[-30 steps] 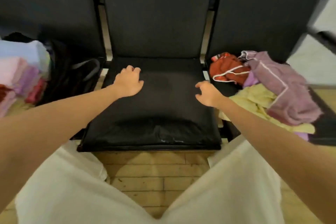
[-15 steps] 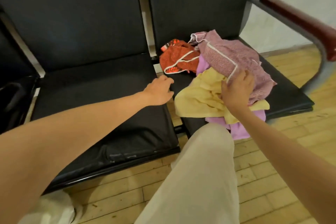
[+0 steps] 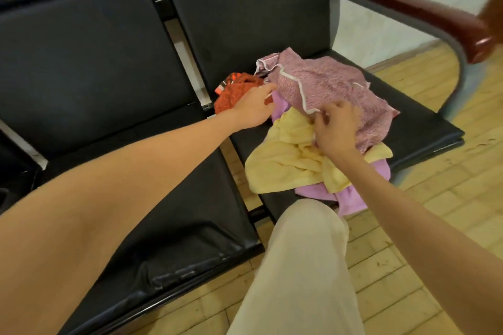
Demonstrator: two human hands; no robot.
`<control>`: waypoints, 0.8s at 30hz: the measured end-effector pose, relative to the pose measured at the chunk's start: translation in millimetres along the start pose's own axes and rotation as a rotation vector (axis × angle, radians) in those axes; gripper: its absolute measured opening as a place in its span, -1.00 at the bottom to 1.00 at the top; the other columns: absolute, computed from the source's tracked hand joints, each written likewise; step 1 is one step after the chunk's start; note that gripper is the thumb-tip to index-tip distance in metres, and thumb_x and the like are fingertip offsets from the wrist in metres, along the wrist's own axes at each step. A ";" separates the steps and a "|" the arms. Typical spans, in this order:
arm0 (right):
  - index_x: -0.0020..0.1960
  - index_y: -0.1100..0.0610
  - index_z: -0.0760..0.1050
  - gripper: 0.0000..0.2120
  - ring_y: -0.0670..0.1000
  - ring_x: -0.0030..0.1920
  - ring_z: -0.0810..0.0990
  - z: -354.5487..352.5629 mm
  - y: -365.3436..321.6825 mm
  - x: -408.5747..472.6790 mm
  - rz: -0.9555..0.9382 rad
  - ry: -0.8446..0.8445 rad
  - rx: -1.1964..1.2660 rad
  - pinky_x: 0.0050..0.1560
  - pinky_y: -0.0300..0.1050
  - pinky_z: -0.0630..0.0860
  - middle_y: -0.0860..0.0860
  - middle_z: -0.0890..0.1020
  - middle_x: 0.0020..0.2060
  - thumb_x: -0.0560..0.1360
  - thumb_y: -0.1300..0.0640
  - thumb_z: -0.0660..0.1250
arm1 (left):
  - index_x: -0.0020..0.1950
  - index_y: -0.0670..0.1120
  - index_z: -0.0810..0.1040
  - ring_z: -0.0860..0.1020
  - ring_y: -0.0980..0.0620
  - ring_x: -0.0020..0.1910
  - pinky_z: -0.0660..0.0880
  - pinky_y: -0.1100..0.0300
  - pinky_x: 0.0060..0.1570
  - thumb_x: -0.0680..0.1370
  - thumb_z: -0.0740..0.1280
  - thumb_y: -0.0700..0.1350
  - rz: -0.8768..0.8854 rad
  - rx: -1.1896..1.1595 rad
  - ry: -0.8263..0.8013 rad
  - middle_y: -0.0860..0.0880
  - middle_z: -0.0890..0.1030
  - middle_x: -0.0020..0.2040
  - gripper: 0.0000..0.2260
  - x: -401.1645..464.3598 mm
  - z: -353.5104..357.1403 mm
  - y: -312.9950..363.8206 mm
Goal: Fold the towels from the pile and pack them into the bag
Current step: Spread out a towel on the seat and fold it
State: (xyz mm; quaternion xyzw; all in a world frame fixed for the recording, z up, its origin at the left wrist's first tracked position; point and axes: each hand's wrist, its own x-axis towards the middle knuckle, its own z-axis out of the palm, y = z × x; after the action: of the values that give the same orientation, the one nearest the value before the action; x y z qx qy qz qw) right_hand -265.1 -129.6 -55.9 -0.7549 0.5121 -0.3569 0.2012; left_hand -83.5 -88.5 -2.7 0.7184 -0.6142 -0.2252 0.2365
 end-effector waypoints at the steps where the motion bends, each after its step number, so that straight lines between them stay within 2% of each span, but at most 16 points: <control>1: -0.08 0.19 0.53 -0.83 0.13 -0.01 0.46 -3.3 -4.5 -4.8 -0.019 -0.016 0.126 0.04 -0.04 0.29 0.14 0.55 -0.12 0.56 0.20 0.17 | 0.38 -0.17 0.40 0.51 -0.02 0.15 0.49 0.05 0.10 0.51 0.30 -0.20 0.000 0.003 -0.020 -0.14 0.54 0.23 -0.58 9.6 0.4 -3.7; 3: -0.11 0.21 0.46 -0.85 0.17 -0.16 0.54 -11.0 -14.5 -13.2 -0.026 -0.051 0.346 -0.11 0.11 0.45 0.16 0.56 -0.22 0.58 0.24 0.14 | 0.52 -0.02 0.23 0.40 -0.09 0.32 0.41 0.05 0.29 0.44 0.38 -0.06 0.007 0.084 -0.055 -0.17 0.42 0.35 -0.33 22.6 3.3 -9.4; 4: -0.12 0.21 0.43 -0.85 0.19 -0.21 0.55 -14.7 -18.4 -16.3 -0.019 -0.060 0.403 -0.17 0.10 0.47 0.15 0.56 -0.26 0.57 0.25 0.13 | 0.54 0.02 0.17 0.30 -0.13 0.39 0.26 0.16 0.39 0.44 0.40 -0.06 0.012 0.149 -0.084 -0.19 0.34 0.39 -0.28 23.2 4.1 -9.0; 5: -0.13 0.23 0.43 -0.85 0.17 -0.25 0.55 -17.8 -21.0 -18.9 -0.017 -0.063 0.432 -0.21 0.06 0.46 0.14 0.55 -0.29 0.57 0.26 0.13 | 0.55 0.01 0.16 0.20 -0.15 0.44 0.12 0.33 0.36 0.47 0.41 -0.13 0.009 0.187 -0.125 -0.20 0.25 0.41 -0.29 21.1 5.3 -6.4; 6: -0.13 0.26 0.43 -0.85 0.11 -0.28 0.52 -20.2 -22.9 -21.4 -0.018 -0.064 0.452 -0.24 0.00 0.44 0.10 0.53 -0.32 0.56 0.27 0.13 | 0.54 -0.01 0.19 0.12 -0.15 0.47 0.07 0.39 0.30 0.50 0.40 -0.21 0.017 0.201 -0.155 -0.22 0.20 0.43 -0.34 18.5 7.0 -3.2; 8: -0.13 0.34 0.44 -0.83 -0.05 -0.34 0.43 -25.5 -27.6 -25.4 0.001 -0.063 0.496 -0.32 -0.18 0.35 0.04 0.48 -0.35 0.55 0.29 0.13 | 0.49 -0.02 0.30 0.06 -0.13 0.50 0.07 0.32 0.33 0.52 0.36 -0.26 0.065 0.179 -0.163 -0.22 0.13 0.46 -0.44 16.2 12.1 -4.8; 10: -0.20 0.31 0.42 -0.82 -0.16 -0.41 0.38 -31.2 -34.8 -28.5 0.030 -0.067 0.581 -0.37 -0.26 0.30 0.01 0.44 -0.38 0.54 0.31 0.13 | 0.42 -0.04 0.40 0.07 -0.11 0.50 0.08 0.29 0.35 0.54 0.34 -0.26 0.124 0.189 -0.128 -0.20 0.13 0.47 -0.54 7.6 13.5 -2.0; 12: -0.24 0.27 0.43 -0.82 -0.19 -0.45 0.36 -35.5 -43.8 -31.1 0.030 -0.063 0.674 -0.40 -0.29 0.29 -0.03 0.41 -0.42 0.51 0.28 0.14 | 0.30 -0.10 0.51 0.18 -0.10 0.46 0.14 0.29 0.33 0.55 0.32 -0.27 0.177 0.214 -0.118 -0.18 0.20 0.44 -0.68 2.2 10.7 -4.2; 14: -0.22 0.31 0.45 -0.81 -0.16 -0.42 0.34 -36.2 -52.4 -33.9 0.007 -0.059 0.706 -0.40 -0.28 0.27 -0.04 0.40 -0.43 0.47 0.24 0.15 | 0.18 -0.19 0.56 0.33 -0.09 0.36 0.24 0.22 0.31 0.56 0.32 -0.23 0.223 0.268 -0.128 -0.16 0.34 0.35 -0.80 -4.9 1.2 -8.6; 16: -0.23 0.26 0.44 -0.83 -0.19 -0.42 0.32 -32.8 -59.3 -37.0 -0.002 -0.090 0.654 -0.40 -0.32 0.25 -0.06 0.40 -0.42 0.50 0.27 0.15 | 0.08 -0.21 0.56 0.44 -0.07 0.19 0.34 0.13 0.22 0.57 0.30 -0.20 0.260 0.313 -0.100 -0.14 0.49 0.18 -0.86 -16.4 -12.6 -16.4; 18: -0.27 0.13 0.38 -0.78 -0.21 -0.42 0.33 -26.1 -65.5 -39.5 0.010 -0.142 0.564 -0.38 -0.35 0.27 -0.07 0.39 -0.40 0.53 0.30 0.14 | 0.00 -0.21 0.55 0.51 -0.07 0.03 0.41 0.05 0.07 0.57 0.27 -0.21 0.229 0.310 -0.026 -0.13 0.57 0.00 -0.90 -33.8 -26.9 -27.3; 21: -0.30 0.07 0.31 -0.71 -0.16 -0.39 0.30 -17.5 -76.7 -44.1 0.047 -0.228 0.501 -0.39 -0.34 0.27 -0.06 0.37 -0.39 0.56 0.30 0.12 | -0.08 -0.20 0.49 0.51 -0.04 -0.11 0.45 0.05 -0.06 0.57 0.23 -0.26 0.140 0.233 0.088 -0.09 0.57 -0.11 -0.93 -73.8 -38.1 -44.0; 24: -0.31 0.10 0.30 -0.70 -0.14 -0.42 0.27 -13.0 -92.3 -52.5 0.081 -0.263 0.541 -0.45 -0.35 0.24 -0.04 0.34 -0.41 0.57 0.30 0.12 | -0.12 -0.14 0.44 0.46 -0.02 -0.15 0.36 0.14 -0.15 0.58 0.24 -0.26 0.081 0.195 0.169 -0.08 0.50 -0.15 -0.91 -120.6 -44.3 -66.7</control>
State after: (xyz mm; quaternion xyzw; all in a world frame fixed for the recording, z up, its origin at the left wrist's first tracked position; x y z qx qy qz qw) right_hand -228.2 -44.3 -3.0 -0.6926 0.3979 -0.3709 0.4737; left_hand -21.9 42.6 -5.0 0.7290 -0.6395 -0.0935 0.2253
